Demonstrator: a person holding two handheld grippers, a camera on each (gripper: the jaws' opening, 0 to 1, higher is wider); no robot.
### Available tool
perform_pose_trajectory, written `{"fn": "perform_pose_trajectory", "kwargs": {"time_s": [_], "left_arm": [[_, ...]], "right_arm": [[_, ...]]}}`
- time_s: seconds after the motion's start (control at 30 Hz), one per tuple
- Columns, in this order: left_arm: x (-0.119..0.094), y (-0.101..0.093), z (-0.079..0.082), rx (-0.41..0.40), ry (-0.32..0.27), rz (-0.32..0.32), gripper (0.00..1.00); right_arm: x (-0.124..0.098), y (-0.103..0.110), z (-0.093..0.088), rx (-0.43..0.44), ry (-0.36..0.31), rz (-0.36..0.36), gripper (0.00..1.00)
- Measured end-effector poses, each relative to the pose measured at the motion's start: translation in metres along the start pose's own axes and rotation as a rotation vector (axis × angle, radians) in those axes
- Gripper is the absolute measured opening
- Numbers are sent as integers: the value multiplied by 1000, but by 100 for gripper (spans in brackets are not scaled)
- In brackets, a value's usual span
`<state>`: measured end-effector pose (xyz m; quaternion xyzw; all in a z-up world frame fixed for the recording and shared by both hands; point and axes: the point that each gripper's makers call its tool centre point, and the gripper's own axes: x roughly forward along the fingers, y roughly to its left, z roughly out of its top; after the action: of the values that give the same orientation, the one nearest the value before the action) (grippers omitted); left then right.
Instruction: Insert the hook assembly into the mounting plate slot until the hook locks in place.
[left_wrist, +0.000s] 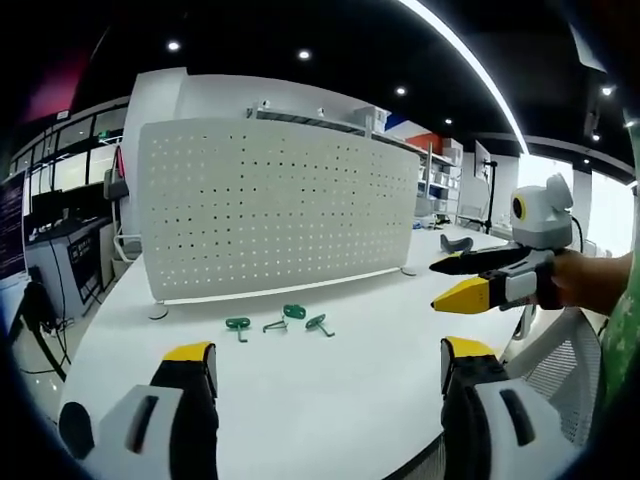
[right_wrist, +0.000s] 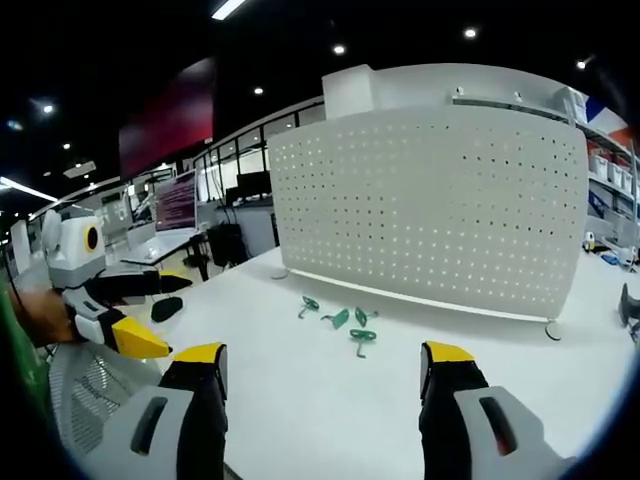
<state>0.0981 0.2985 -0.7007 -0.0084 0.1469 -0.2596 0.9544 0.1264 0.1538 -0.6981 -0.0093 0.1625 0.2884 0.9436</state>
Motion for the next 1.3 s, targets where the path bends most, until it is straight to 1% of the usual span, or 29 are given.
{"fn": "perform_pose_trajectory", "kwargs": {"time_s": [0.1, 0.33, 0.47, 0.57, 0.6, 0.7, 0.87, 1.1, 1.2, 1.3], "left_arm": [[0, 0, 0, 0, 2, -1, 95], [0, 0, -1, -4, 6, 0, 95], [1, 0, -1, -5, 7, -2, 94], [1, 0, -2, -5, 8, -3, 94], [1, 0, -2, -6, 8, -3, 94], [1, 0, -2, -9, 8, -3, 94], [1, 1, -2, -12, 10, -2, 94], [1, 1, -4, -16, 17, -3, 94], [2, 1, -5, -17, 21, -2, 93], [2, 1, -5, -19, 23, -2, 93]], "right_arm": [[3, -3, -2, 3, 6, -1, 79], [9, -11, 0, 1, 6, -8, 76], [18, -17, 3, -6, 10, -9, 73], [24, -22, 8, -6, -4, -12, 66], [27, -23, 9, -5, -4, -10, 63], [35, -28, 10, -7, 3, -14, 62], [51, -30, 13, -9, 10, 3, 57], [73, -33, 14, -14, 21, 14, 53], [80, -37, 13, -13, 28, 14, 51], [91, -42, 7, -28, 52, 13, 49]]}}
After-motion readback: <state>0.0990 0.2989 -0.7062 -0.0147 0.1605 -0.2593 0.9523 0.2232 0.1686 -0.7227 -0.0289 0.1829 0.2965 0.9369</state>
